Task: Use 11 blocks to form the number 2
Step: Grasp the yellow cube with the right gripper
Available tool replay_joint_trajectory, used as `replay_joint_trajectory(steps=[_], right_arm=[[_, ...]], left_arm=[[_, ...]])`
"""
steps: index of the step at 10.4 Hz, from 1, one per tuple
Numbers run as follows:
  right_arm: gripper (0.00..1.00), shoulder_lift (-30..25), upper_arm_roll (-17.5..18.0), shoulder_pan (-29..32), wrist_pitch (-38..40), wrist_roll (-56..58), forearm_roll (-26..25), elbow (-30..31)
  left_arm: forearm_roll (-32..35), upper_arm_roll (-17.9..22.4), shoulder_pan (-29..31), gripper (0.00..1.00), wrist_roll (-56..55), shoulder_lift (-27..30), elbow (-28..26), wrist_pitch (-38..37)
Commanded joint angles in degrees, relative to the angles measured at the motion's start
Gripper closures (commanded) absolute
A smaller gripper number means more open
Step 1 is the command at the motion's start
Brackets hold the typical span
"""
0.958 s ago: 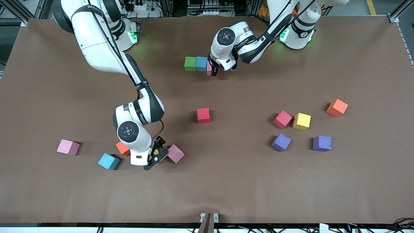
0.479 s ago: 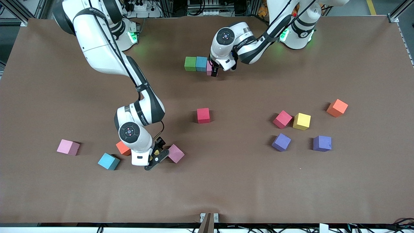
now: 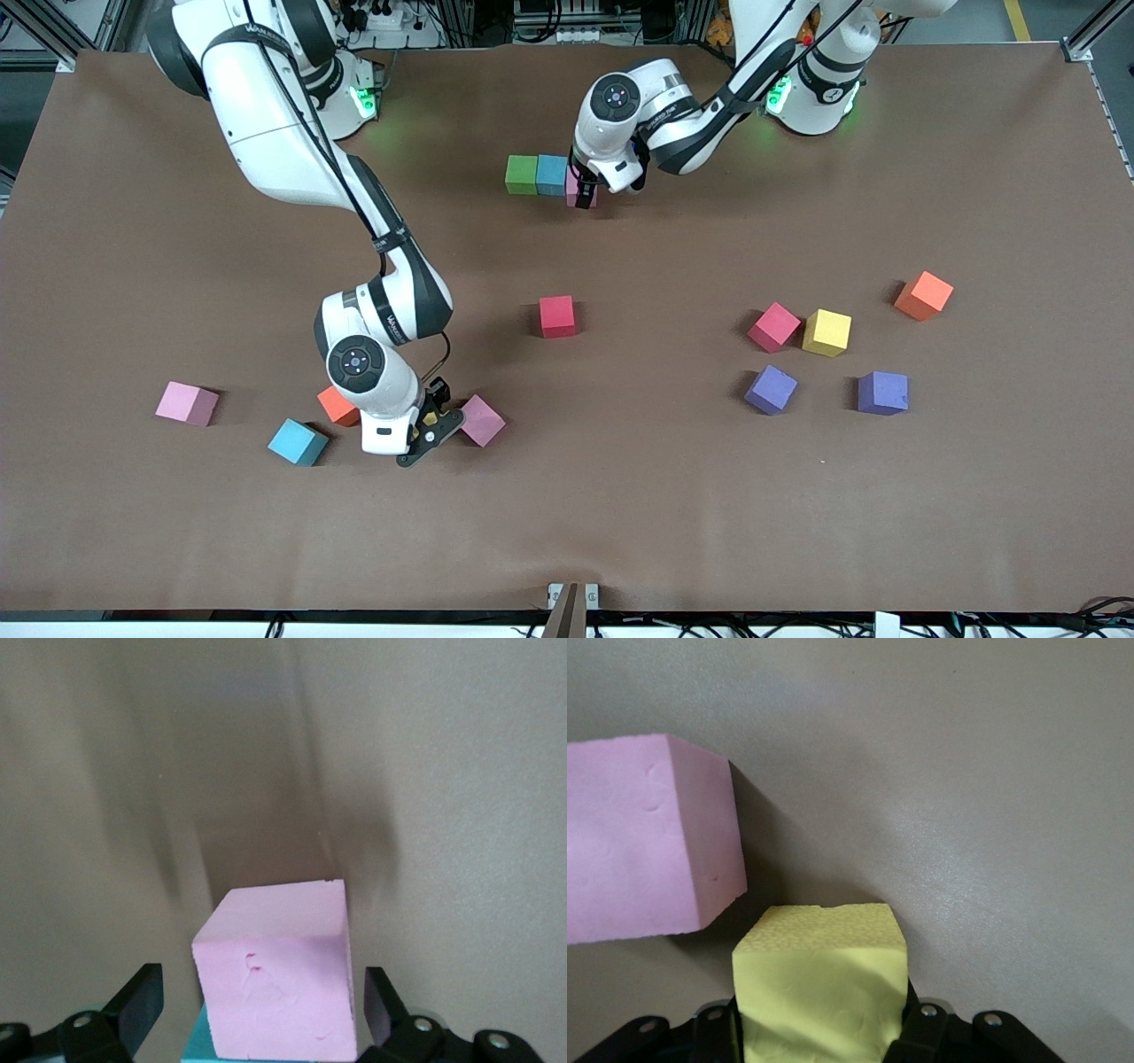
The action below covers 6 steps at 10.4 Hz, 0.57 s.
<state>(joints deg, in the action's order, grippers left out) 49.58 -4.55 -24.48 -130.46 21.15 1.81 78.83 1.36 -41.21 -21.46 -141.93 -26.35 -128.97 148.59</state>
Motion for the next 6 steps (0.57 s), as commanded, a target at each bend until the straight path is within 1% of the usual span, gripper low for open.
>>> replay_joint_trajectory(steps=[1,3,6], right_arm=[[0.52,-1.2,-0.3,0.4,0.2,-0.2,0.2,-0.2],[0.52,-3.4,-0.3,0.8,0.1,-0.3,0.3,2.2],[0.52,-9.6,-0.2,1.5,-1.3,-0.4,0.4,8.5]], left_arm=[[1.7,0.0,-0.4,0.00,-0.8,-1.6,1.0,0.2],[2.1,0.0,-0.5,0.00,-0.7,-1.3,0.9,-0.2],[2.2,0.0,0.0,0.00,-0.4,-0.4,1.6,-2.5]])
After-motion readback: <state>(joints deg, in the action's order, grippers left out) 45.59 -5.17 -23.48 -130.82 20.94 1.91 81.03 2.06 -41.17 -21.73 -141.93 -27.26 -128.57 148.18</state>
